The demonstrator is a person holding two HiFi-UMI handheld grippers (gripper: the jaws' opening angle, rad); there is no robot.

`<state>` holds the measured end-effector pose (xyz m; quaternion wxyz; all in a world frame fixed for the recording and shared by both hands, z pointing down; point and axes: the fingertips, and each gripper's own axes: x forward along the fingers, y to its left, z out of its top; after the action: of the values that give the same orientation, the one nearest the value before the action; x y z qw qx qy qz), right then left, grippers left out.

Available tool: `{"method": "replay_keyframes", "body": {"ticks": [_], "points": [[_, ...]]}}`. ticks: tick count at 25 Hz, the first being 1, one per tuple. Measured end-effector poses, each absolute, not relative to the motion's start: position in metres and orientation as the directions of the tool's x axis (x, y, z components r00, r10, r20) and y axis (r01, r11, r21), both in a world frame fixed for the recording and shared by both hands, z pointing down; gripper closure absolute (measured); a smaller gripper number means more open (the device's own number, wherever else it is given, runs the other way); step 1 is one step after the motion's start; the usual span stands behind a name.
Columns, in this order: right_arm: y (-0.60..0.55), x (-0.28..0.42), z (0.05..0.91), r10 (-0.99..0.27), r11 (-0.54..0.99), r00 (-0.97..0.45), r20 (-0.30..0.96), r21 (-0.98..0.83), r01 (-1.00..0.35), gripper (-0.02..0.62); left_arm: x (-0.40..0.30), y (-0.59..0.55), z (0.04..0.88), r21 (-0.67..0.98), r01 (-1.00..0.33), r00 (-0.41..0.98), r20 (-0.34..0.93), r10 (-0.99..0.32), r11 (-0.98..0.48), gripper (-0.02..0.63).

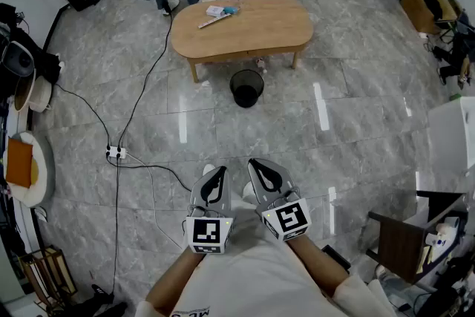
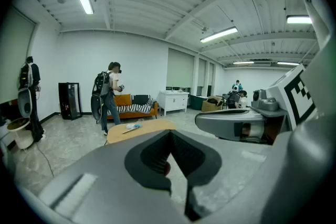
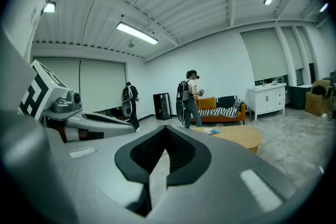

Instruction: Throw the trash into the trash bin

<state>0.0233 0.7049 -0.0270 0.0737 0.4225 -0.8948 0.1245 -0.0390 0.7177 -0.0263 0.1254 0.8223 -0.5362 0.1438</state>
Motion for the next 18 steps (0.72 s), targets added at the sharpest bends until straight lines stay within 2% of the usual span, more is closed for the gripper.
{"method": "replay_keyframes", "body": {"ticks": [11,18], "points": [[0.709,0.033,-0.021,-0.717,0.614,-0.653,0.242,-0.223,-0.757,0.574,-0.019,0.715,-0.02,0.039,-0.911,0.388,0.424,-0.818,-0.411,0.606],[0.686,0.004,-0.011,-0.678,0.642,-0.69,0.253,-0.252,-0.724,0.574,-0.045,0.692,-0.008,0.074,-0.921,0.372,0.462,-0.805,-0.383,0.606]]}}
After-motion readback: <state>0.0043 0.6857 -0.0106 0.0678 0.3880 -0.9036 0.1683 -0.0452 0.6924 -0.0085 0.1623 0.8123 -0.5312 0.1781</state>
